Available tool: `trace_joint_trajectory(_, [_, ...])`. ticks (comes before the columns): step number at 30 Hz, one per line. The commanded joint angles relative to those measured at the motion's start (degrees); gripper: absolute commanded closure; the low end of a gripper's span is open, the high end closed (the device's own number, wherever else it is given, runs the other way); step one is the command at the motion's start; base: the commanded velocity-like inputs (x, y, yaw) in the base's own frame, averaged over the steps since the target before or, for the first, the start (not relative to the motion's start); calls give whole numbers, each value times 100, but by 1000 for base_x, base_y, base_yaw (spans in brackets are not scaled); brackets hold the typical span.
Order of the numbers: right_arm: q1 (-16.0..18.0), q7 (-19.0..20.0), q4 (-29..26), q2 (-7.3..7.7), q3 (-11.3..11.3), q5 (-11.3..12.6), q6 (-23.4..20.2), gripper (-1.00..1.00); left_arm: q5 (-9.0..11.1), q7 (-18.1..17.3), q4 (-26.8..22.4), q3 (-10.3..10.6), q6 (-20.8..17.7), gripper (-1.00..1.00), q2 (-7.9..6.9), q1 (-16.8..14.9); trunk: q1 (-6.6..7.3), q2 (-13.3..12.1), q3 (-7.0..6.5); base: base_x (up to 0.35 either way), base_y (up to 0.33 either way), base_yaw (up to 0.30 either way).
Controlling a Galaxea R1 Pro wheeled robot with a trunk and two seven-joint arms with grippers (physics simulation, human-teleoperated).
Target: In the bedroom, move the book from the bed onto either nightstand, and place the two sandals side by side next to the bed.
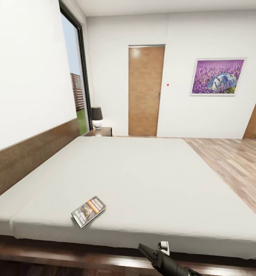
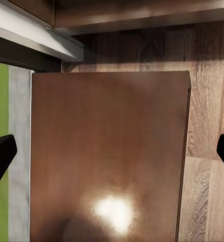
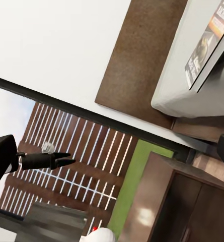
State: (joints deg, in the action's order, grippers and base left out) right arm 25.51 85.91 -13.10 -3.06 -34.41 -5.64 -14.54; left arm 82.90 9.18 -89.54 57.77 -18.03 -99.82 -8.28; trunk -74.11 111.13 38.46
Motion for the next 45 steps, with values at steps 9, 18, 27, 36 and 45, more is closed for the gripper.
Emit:
trace_joint_trajectory(9, [2, 30, -8, -10, -48, -60, -58, -100, 72, 40, -7, 26, -57, -100, -2, -42, 0, 3, 6, 0, 5, 0])
trace_joint_trajectory(18, [-2, 31, -8, -10, -49, -60, -52, -100, 72, 40, -3, 26, -74, -100, -3, -42, 0, 3, 6, 0, 98, 0])
trace_joint_trajectory(27, [1, 31, -8, -10, -49, -60, -51, -100, 59, 40, -2, 24, -79, -100, -2, -42, 0, 3, 6, 0, 31, 0])
trace_joint_trajectory(36, [-1, 32, -8, -17, -52, -60, -50, -100, 54, 40, -2, 25, -78, -100, -2, -42, 0, 3, 6, 0, 81, 0])
trace_joint_trajectory(45, [2, 37, -8, -19, -50, -60, -49, -100, 51, 40, -2, 26, -81, -100, -2, -42, 0, 3, 6, 0, 30, 0])
